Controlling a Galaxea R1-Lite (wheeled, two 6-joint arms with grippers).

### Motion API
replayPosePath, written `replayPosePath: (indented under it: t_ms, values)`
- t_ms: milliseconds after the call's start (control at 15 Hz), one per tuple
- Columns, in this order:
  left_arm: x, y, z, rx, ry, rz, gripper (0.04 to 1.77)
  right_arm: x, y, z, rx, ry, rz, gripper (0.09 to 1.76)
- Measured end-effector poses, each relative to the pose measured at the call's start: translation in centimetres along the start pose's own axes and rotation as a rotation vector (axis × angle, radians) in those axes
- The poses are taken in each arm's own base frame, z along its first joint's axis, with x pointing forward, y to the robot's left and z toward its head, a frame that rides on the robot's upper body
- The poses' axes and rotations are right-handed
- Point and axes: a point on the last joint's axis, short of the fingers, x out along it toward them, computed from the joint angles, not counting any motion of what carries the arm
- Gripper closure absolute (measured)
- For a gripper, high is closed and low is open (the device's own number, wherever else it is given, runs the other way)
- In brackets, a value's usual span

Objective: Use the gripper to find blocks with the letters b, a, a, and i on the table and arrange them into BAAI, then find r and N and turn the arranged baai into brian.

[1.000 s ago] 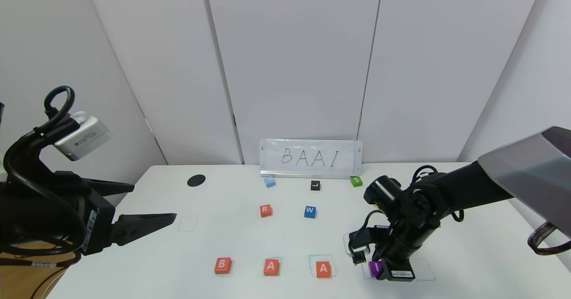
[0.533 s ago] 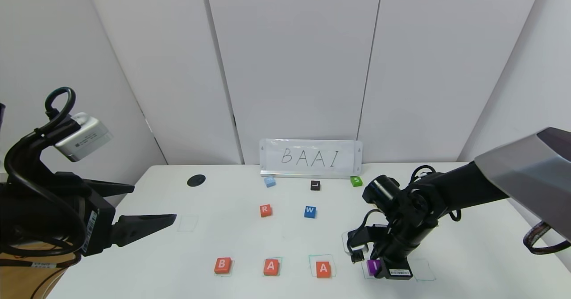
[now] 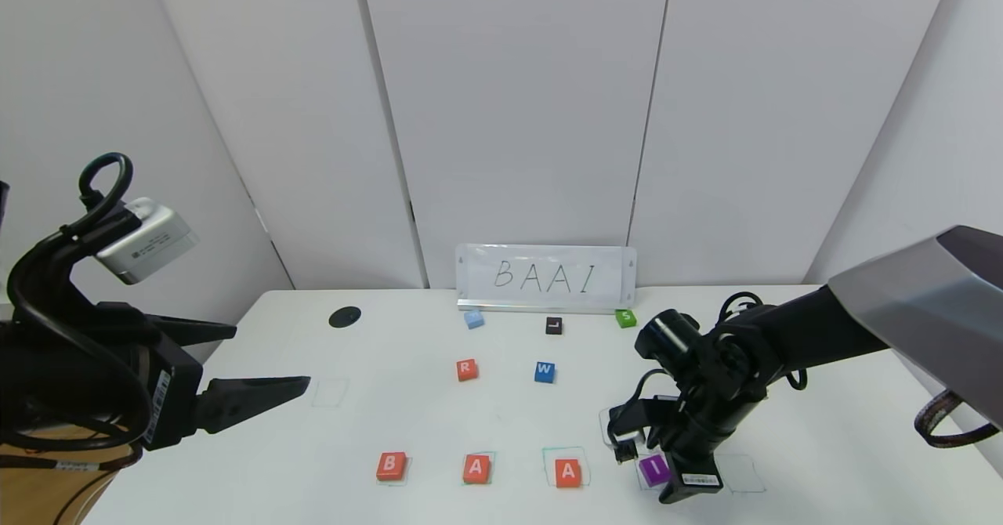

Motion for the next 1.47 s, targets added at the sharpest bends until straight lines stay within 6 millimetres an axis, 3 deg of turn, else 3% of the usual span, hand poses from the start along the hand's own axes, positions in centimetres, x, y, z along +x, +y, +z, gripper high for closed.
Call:
replayPosePath:
  t_ms: [267, 600, 733, 1000, 1200, 1467]
  values:
    - [0.0, 0.0, -0.1, 0.001, -0.001, 0.0, 0.09, -2.3, 0.3, 0.7, 0.119, -0.049, -0.04, 0.46]
    - [0.0, 0.1, 0.0, -0.009, -0.001, 0.014, 0.09, -9.8, 1.6, 1.6, 0.735, -0.175, -0.2, 0.31]
    - [0.0, 0.6, 0.1, -0.029, -0.019, 0.047, 0.09, -13.3, 1.9, 0.1, 0.948, -0.229, -0.315, 0.27]
    - [-0.1, 3.0, -0.6, -0.091, -0.037, 0.165, 0.09, -21.0, 2.9, -5.3, 1.244, -0.316, -0.631, 0.22]
    - [-1.7, 4.3, -1.2, -0.138, -0.064, 0.275, 0.09, -26.8, 6.2, -8.6, 1.331, -0.419, -0.821, 0.19]
    - [-6.7, 3.4, -1.6, -0.138, -0.198, 0.405, 0.09, -33.7, 15.0, -11.5, 1.344, -0.568, -1.121, 0.17]
